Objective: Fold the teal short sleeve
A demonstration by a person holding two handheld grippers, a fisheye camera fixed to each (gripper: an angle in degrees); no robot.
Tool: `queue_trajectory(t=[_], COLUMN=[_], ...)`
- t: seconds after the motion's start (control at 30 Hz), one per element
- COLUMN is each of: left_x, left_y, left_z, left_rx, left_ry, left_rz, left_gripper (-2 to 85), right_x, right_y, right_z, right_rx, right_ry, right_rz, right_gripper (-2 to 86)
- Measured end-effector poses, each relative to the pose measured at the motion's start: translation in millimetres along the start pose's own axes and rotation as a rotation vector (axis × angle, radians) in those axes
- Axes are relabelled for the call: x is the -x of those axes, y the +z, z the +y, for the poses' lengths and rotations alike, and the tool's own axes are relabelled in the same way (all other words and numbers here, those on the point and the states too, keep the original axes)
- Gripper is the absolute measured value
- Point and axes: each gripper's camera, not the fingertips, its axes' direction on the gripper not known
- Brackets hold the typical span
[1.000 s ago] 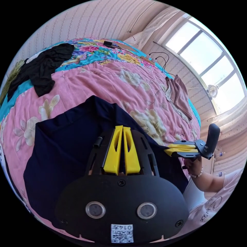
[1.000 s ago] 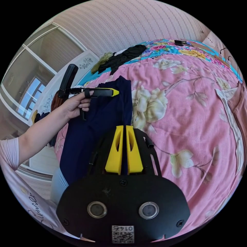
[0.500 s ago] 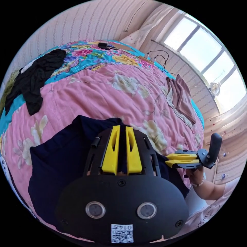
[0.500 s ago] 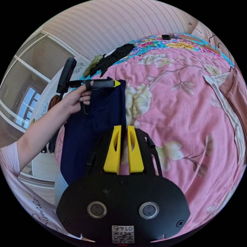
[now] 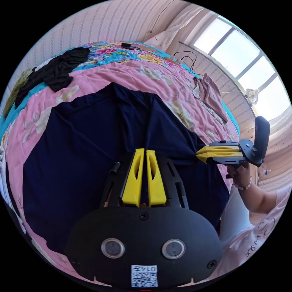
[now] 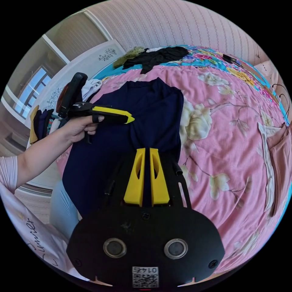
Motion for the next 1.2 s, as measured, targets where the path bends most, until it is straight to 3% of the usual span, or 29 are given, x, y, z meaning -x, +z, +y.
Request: queue_trajectory(t=[0.13,0.33,0.43,0.57,0.67,0.8,0.93,1.07,1.2], left_x=[8,33,58,92,112,122,130,132,127], left_y=[1,-74,-121,-159,-162,-146,-126,-126,-135], left_z=[18,101,184,278,314,321,322,334,345], left_rx=[-0.006,-0.268,-0.339,-0.333,-0.413,-0.432,-0.378,-0.392,-0.405], left_ry=[-0.024,-0.21,-0.401,-0.624,-0.717,-0.734,-0.708,-0.689,-0.669], left_rz=[0.008,0.068,0.058,-0.166,-0.117,-0.143,-0.183,-0.17,-0.182], left_gripper=[0.2,2.7,2.0,2.0,5.1,7.0,6.9,3.9,0.0], right_x=[1,17,45,114,179,255,288,310,285], right_y=[27,1,-1,40,70,126,175,214,196], right_z=[4,-5,-28,-94,-133,-184,-216,-221,-232], right_rx=[0.067,-0.004,-0.027,0.036,-0.017,0.074,0.21,0.219,0.196], right_ry=[0.015,0.014,-0.114,-0.312,-0.42,-0.485,-0.417,-0.386,-0.266], right_rz=[0.025,0.018,-0.064,-0.2,-0.252,-0.225,-0.232,-0.017,-0.156], right_gripper=[1.9,5.1,4.2,5.1,7.0,8.3,11.3,8.9,2.3])
